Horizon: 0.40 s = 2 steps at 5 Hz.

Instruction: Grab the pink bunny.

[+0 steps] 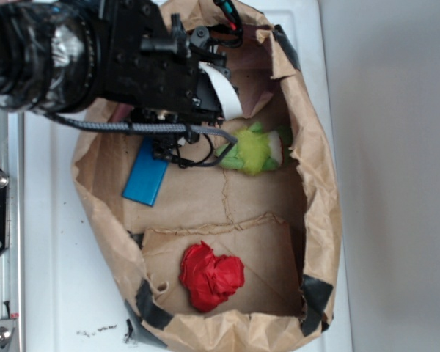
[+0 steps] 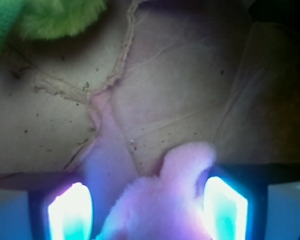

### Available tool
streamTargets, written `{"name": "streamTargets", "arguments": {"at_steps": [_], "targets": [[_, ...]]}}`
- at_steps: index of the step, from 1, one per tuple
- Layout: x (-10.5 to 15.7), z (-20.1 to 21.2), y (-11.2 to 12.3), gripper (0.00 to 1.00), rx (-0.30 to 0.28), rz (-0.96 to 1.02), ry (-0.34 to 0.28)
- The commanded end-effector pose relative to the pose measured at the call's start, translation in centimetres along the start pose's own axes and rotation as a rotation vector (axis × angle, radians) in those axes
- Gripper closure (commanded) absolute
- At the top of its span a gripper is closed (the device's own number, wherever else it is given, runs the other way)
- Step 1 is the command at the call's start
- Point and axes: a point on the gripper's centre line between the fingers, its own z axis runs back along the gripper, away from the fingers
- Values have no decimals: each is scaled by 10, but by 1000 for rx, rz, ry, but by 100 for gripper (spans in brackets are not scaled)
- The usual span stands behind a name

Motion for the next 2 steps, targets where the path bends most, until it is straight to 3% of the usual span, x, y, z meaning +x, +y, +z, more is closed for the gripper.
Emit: {"name": "streamTargets", "arguments": {"at_steps": [1,2], "targets": [[1,5,2,100,-37,25,-49],[-1,16,8,100,-52,34,-45]]}}
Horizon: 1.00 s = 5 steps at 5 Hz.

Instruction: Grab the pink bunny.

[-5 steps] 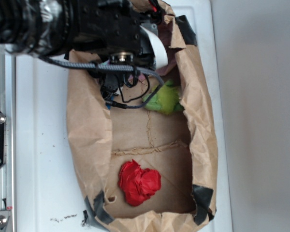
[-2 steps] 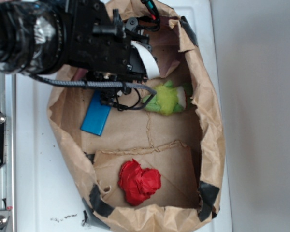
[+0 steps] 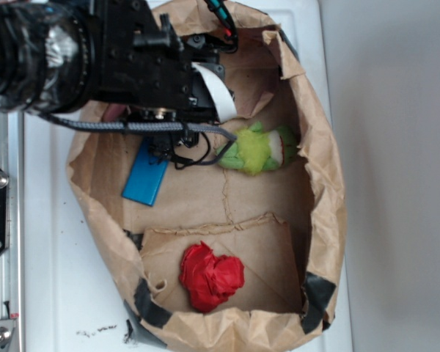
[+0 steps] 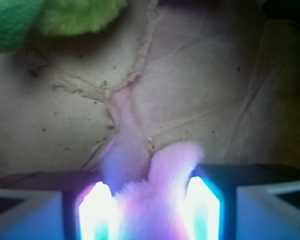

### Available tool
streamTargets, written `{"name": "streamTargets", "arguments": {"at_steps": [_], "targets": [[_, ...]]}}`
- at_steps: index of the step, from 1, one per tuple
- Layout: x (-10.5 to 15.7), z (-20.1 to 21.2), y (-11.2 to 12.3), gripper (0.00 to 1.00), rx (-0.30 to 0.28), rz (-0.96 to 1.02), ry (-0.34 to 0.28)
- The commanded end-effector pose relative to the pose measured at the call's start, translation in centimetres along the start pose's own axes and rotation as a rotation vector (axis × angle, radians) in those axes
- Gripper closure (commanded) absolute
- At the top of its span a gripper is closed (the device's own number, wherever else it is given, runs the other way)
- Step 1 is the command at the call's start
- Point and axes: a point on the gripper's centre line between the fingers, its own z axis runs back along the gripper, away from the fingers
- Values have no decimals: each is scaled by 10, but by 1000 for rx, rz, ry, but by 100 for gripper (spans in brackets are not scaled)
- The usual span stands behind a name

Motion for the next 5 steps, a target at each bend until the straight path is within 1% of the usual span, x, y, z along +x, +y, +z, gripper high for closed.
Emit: {"name": "streamTargets", "arguments": {"at_steps": [1,2,3,4,5], "targets": [[9,14,20,100,-20,35,-5],[16,19,25,100,-35,49,-6],[25,33,33,100,-72,71,7],[38,63,43,100,-166,104,30],[42,112,47,100,-277,107,17]]}}
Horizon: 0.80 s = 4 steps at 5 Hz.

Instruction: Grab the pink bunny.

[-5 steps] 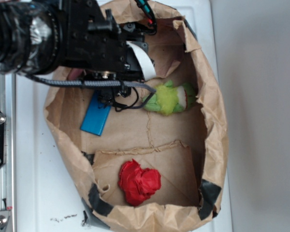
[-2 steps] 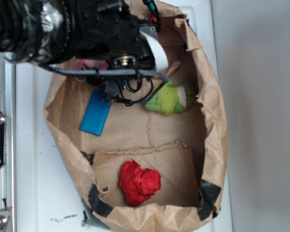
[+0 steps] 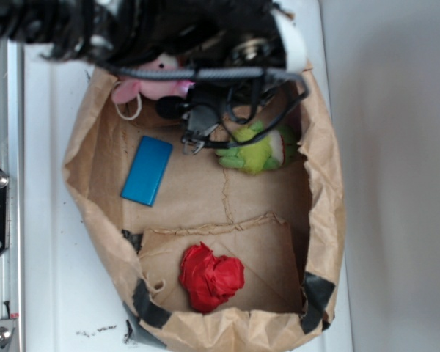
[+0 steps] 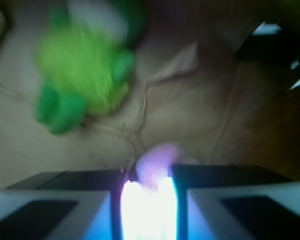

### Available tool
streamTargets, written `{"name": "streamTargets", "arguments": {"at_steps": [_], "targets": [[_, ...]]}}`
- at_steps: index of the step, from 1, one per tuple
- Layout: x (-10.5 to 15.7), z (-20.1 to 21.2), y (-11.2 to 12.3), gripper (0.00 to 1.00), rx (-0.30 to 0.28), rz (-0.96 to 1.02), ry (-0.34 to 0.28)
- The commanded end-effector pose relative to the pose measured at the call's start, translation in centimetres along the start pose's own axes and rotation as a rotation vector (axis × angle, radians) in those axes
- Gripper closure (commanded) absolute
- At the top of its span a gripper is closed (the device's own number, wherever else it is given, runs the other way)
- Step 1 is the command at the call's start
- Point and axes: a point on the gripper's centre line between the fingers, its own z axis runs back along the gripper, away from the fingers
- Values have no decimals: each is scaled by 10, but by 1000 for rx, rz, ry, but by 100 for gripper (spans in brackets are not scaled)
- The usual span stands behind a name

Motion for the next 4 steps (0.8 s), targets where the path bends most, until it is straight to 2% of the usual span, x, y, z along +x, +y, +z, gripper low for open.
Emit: {"name": "streamTargets", "arguments": {"at_steps": [1,2,3,4], "targets": [[-1,90,0,100,-104,12,-67],[-3,100,-11,100,-106,20,-103],[-5,104,-26,100,-70,65,-149],[2,113,-40,100,-51,143,-147]]}}
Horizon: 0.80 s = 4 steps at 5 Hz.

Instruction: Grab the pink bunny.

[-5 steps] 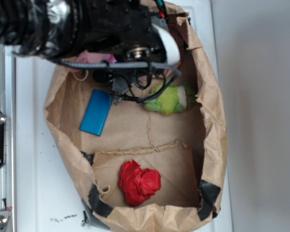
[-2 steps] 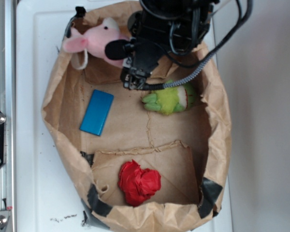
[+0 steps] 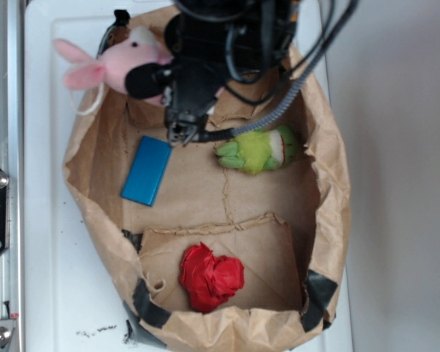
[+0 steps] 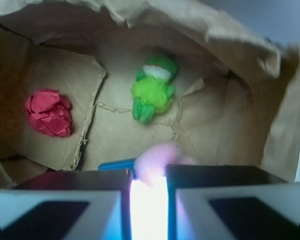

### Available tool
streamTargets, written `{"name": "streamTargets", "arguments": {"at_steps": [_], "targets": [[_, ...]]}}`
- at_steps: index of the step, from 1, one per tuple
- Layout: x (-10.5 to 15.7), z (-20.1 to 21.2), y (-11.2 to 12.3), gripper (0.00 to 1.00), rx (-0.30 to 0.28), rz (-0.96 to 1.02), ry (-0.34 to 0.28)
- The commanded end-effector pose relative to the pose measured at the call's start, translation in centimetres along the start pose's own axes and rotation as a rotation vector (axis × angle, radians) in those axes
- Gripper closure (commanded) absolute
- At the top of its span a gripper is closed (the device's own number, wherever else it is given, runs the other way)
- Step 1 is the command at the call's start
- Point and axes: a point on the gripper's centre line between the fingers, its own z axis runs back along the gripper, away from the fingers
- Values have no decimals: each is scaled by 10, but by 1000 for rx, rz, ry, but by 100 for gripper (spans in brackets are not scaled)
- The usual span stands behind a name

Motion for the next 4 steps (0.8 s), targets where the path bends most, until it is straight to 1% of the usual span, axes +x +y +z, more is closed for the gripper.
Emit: {"name": "streamTargets", "arguments": {"at_steps": [1,2,3,4], "targets": [[13,28,-27,100,84,201,-39],[18,20,-39,100,119,376,16],[21,11,-44,100,95,503,77],[22,10,-44,100,46,547,43]]}}
